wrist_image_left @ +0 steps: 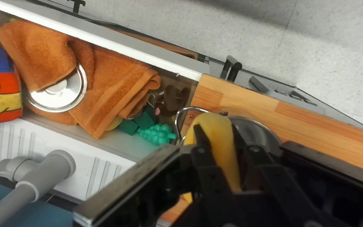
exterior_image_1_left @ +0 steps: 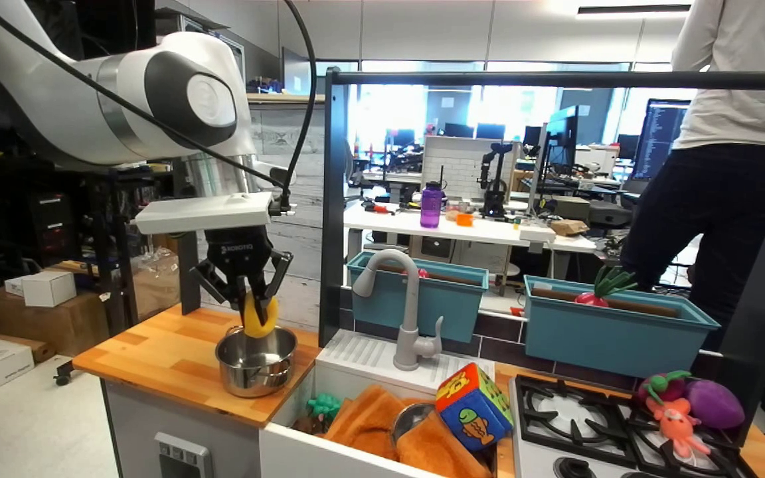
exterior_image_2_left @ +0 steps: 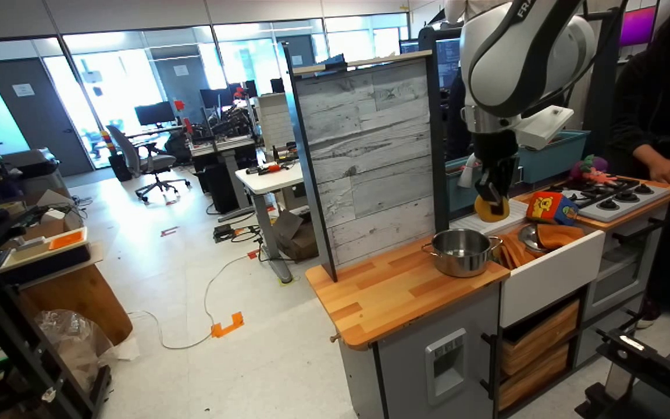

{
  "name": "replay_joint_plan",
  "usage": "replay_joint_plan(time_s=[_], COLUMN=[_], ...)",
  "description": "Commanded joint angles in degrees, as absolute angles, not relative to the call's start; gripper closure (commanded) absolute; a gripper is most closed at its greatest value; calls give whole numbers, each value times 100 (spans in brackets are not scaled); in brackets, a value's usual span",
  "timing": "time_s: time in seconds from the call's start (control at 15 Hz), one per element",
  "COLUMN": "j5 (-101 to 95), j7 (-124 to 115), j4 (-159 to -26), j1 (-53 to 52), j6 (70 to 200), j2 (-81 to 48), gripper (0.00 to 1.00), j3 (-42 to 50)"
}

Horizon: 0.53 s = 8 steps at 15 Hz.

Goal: Put the orange plushy in the pot

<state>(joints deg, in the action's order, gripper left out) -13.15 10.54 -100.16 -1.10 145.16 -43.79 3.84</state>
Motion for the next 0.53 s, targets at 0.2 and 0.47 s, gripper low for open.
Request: replay_joint_plan(time_s=[0.2, 0.47], j5=[-1340, -1350], j7=[972, 981], j4=[-9707, -9429], j1=[-117, -133], j6=[14433, 14390], j2=[-4523, -4727], gripper=[95, 95], j3=[339, 343])
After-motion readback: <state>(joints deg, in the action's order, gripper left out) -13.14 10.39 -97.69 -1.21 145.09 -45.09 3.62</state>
